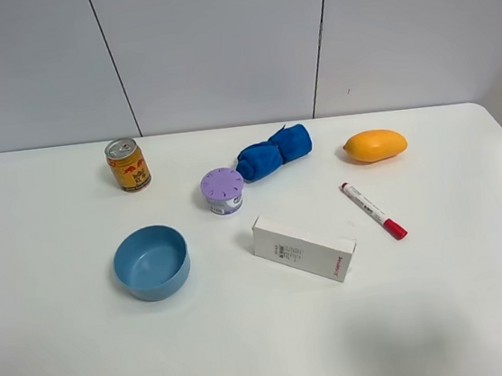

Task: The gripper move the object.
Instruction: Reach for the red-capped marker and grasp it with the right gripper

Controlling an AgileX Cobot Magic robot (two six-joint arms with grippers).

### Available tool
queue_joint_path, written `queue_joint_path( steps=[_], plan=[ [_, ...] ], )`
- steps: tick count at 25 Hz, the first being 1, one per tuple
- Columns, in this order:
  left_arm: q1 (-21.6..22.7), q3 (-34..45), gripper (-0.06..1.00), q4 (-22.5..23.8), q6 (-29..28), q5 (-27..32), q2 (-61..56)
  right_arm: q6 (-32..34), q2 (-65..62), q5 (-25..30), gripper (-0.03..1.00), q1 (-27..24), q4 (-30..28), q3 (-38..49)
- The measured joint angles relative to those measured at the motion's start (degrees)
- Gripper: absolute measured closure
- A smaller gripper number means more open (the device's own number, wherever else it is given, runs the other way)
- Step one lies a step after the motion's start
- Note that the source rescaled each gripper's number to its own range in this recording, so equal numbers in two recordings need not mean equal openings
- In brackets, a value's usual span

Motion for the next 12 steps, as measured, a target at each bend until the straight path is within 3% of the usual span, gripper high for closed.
queue_joint_path(
  steps=[12],
  plan=[
    [0.0,0.0,-0.06,0.0,0.0,0.0,0.0,0.0,0.0,0.0,-0.03,0.0,0.0,0.0]
  ],
)
